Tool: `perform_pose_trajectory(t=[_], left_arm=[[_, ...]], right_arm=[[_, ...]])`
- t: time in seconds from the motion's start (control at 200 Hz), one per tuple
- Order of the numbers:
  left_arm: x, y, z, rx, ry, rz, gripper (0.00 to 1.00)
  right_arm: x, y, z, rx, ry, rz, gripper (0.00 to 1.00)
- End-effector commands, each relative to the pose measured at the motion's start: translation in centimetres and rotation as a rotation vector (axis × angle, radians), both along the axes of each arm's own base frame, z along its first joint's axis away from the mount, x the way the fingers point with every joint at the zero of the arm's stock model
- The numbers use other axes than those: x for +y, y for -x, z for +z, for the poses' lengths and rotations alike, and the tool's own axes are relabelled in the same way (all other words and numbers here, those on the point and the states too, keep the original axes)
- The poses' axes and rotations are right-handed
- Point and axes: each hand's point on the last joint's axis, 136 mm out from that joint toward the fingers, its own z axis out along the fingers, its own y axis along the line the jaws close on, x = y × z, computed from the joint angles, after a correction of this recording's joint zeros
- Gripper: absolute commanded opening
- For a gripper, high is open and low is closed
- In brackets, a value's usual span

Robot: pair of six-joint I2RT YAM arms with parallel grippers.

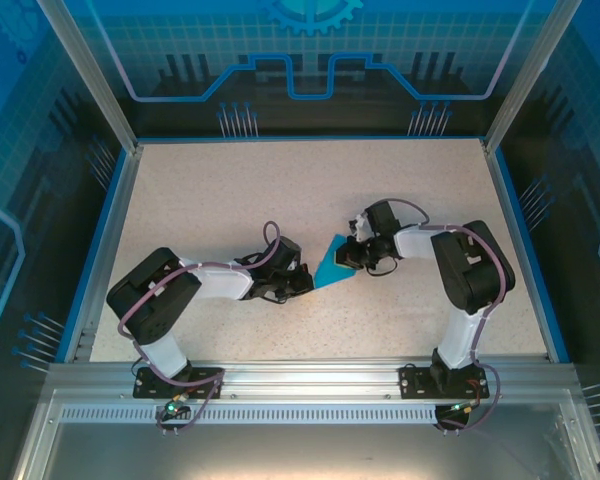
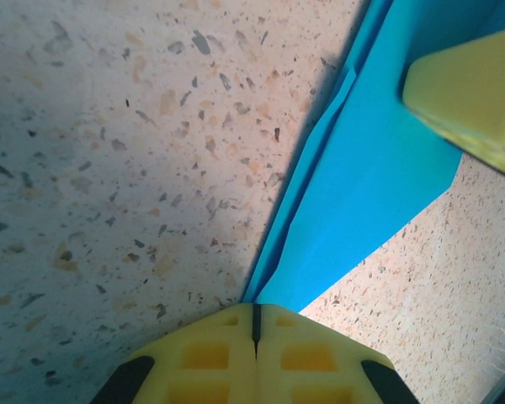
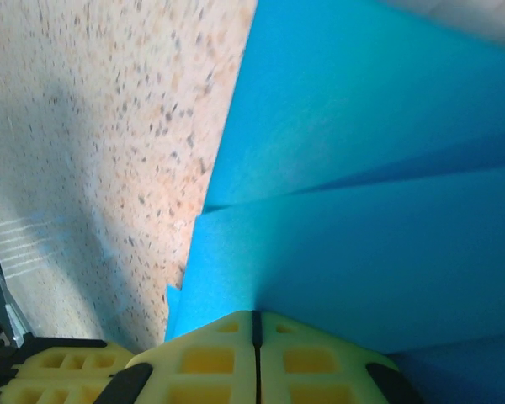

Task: Fold a paper plane with a square sheet of paper (pick it up from the middle)
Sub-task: Fourth fold the wing at the center of the table.

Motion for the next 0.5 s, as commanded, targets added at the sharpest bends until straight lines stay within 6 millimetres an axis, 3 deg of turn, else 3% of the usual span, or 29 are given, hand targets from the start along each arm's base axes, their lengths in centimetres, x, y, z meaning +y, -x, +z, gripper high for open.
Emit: perform_pose_trajectory(t=[0.0, 0.3, 0.495], left_arm=[[3.3, 3.0, -3.0, 0.130, -0.152, -0.012, 0.01], [3.0, 2.9, -2.5, 0.124, -0.140, -0.019, 0.01], [2.2, 2.3, -1.4, 0.096, -0.115, -0.036, 0.03]], right_arm=[[-3.9, -3.3, -1.5, -0.047, 0.107, -0.110, 0.06], [-7.7, -6.5, -0.6, -0.063, 0.115, -0.230, 0.07], [-9.0, -8.3, 2.1, -0.117, 0.131, -0.273, 0.13]])
